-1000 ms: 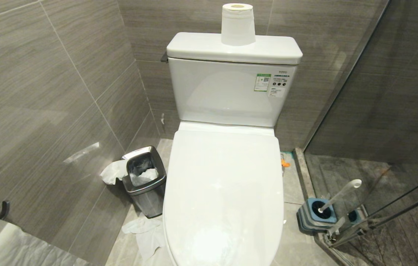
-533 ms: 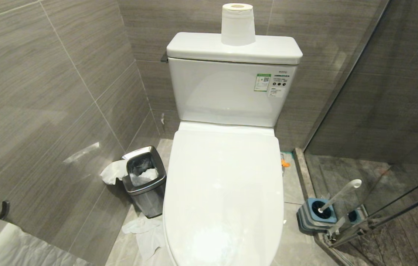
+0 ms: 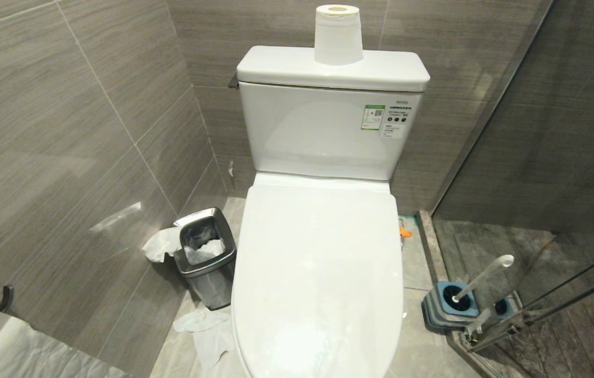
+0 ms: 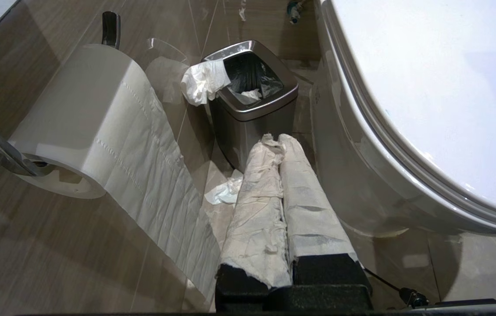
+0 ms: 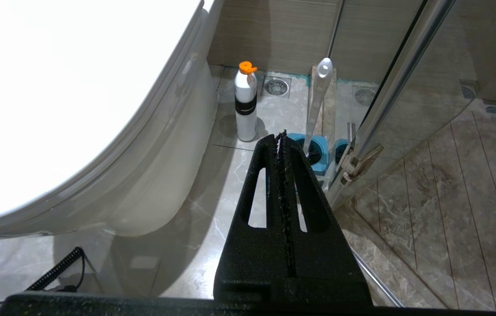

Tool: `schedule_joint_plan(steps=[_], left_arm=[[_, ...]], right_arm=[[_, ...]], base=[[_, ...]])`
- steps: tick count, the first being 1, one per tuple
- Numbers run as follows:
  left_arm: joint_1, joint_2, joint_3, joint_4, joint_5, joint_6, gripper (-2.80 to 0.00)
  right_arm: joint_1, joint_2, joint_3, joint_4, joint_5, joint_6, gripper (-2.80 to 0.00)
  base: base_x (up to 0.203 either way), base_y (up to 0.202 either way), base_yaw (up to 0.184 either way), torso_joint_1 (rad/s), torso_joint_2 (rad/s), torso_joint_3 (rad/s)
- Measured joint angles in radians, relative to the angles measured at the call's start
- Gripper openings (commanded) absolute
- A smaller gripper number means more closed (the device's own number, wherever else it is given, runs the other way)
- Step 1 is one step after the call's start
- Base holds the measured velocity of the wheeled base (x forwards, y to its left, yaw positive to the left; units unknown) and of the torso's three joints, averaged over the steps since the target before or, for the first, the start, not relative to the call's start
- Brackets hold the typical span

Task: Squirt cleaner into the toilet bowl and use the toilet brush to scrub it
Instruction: Use the left hand to lift the toilet lid slightly

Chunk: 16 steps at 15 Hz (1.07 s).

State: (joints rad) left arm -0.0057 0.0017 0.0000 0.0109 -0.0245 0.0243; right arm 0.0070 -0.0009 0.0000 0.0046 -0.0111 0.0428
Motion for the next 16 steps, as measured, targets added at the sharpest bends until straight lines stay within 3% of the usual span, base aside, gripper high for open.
schedule_joint_plan(steps=[16], left_arm=[[0.000,0.000,0.000,0.000,0.000,0.000,-2.80]], right_arm=[[0.000,0.000,0.000,0.000,0.000,0.000,-2.80]], base=[[0.000,0.000,0.000,0.000,0.00,0.000]])
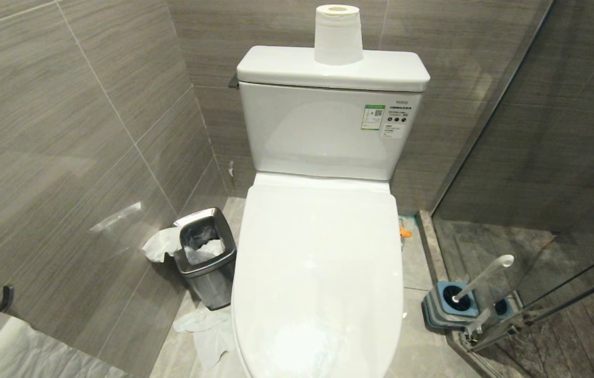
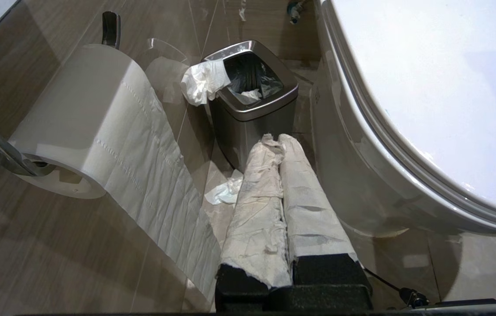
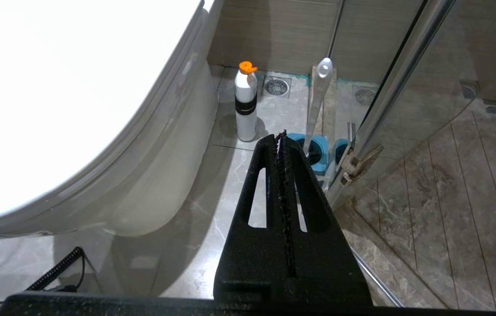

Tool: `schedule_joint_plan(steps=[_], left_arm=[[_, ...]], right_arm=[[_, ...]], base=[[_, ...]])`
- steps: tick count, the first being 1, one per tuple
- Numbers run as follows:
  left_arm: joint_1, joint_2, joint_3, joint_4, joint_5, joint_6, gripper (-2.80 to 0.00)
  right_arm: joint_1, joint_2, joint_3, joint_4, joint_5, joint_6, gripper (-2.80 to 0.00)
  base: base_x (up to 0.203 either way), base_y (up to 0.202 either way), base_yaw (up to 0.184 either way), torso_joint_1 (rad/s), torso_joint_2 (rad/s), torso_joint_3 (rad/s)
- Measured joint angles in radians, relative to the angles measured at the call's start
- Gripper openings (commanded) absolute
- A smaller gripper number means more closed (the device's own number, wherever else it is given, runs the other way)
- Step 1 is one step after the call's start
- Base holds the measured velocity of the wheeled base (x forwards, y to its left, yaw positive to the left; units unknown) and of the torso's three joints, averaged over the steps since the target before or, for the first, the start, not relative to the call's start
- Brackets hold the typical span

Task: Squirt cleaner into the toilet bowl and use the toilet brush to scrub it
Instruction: Use the left hand to lift the toilet lid slightly

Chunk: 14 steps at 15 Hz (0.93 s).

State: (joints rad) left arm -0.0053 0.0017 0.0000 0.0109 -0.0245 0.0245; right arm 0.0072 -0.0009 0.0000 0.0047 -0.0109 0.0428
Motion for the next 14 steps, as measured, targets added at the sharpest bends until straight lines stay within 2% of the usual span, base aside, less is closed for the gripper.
schedule_joint_plan(steps=[14], left_arm=[[0.000,0.000,0.000,0.000,0.000,0.000,-2.80]], right_arm=[[0.000,0.000,0.000,0.000,0.000,0.000,-2.80]], base=[[0.000,0.000,0.000,0.000,0.00,0.000]])
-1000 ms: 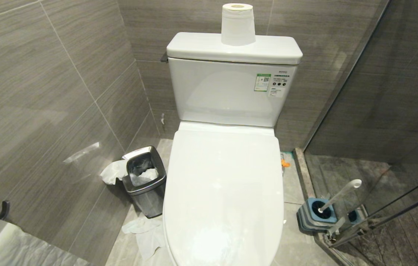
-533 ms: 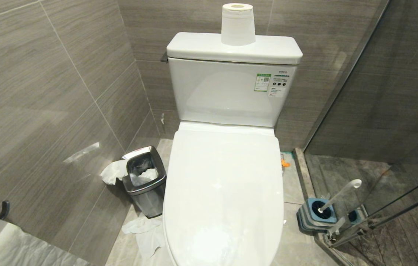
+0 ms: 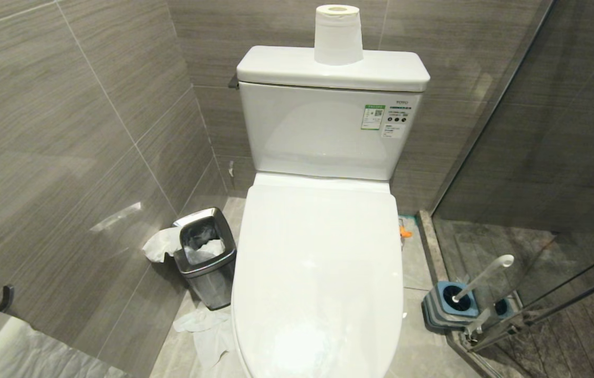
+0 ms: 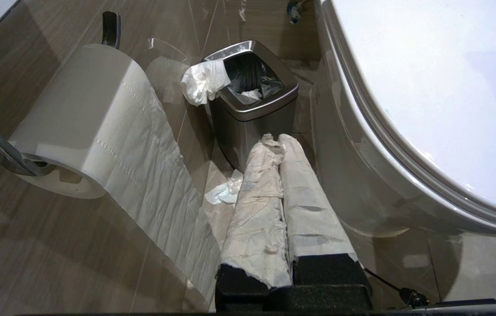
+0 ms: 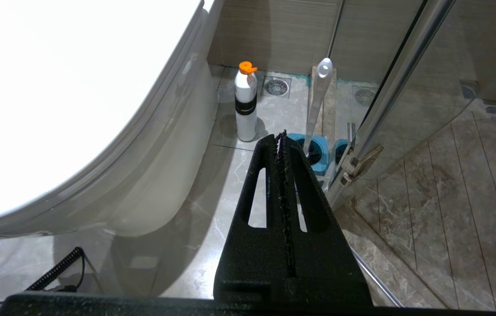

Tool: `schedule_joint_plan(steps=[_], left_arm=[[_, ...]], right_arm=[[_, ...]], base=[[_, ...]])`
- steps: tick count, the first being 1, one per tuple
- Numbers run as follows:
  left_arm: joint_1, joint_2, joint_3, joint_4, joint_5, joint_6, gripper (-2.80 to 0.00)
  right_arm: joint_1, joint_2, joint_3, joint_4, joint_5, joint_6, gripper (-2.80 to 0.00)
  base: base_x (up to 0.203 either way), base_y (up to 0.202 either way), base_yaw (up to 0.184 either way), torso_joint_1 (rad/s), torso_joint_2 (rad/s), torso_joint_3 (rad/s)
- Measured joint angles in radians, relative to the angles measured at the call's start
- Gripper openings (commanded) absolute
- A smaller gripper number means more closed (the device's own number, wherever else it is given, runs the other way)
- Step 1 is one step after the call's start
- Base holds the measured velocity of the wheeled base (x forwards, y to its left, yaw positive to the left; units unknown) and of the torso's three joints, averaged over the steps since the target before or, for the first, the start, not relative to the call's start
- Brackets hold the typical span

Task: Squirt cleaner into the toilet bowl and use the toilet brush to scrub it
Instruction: Use the left hand to lift the toilet lid slightly

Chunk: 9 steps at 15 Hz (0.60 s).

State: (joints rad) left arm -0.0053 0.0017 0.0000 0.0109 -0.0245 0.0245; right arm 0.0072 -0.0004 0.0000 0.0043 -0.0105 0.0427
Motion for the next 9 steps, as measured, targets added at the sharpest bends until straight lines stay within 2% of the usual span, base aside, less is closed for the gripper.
schedule_joint_plan(steps=[9], left_arm=[[0.000,0.000,0.000,0.000,0.000,0.000,-2.80]], right_arm=[[0.000,0.000,0.000,0.000,0.000,0.000,-2.80]], base=[[0.000,0.000,0.000,0.000,0.00,0.000]])
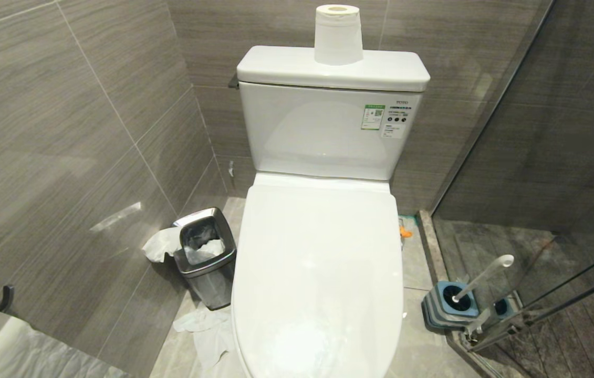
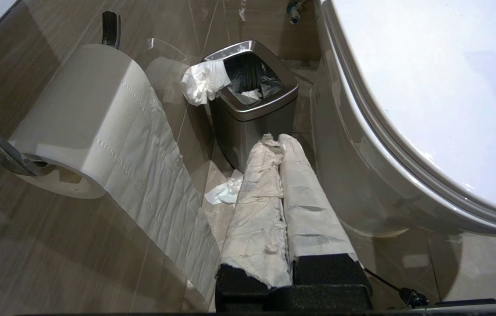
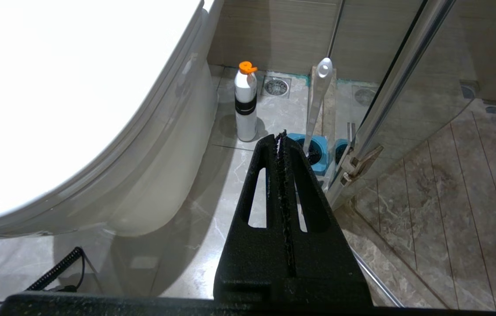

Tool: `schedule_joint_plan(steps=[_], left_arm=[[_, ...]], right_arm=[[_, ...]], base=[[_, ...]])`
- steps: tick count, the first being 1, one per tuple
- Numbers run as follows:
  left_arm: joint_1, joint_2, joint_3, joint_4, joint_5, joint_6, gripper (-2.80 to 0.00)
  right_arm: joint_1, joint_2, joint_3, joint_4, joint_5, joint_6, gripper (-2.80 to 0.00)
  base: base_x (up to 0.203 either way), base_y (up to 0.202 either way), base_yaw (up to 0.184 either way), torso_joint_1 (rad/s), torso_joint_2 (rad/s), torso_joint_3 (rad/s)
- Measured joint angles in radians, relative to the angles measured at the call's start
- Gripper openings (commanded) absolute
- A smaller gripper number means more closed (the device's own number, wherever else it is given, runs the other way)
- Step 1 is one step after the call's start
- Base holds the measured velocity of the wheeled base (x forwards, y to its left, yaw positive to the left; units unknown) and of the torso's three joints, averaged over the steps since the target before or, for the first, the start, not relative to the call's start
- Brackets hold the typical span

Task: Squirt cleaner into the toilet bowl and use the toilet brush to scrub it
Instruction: Use the left hand to lift the toilet lid slightly

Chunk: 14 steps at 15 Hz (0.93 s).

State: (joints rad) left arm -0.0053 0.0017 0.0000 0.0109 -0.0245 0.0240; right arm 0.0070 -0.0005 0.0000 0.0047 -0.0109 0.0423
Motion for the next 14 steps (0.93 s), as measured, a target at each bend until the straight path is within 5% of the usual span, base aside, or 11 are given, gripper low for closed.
schedule_joint_plan(steps=[14], left_arm=[[0.000,0.000,0.000,0.000,0.000,0.000,-2.80]], right_arm=[[0.000,0.000,0.000,0.000,0.000,0.000,-2.80]], base=[[0.000,0.000,0.000,0.000,0.00,0.000]])
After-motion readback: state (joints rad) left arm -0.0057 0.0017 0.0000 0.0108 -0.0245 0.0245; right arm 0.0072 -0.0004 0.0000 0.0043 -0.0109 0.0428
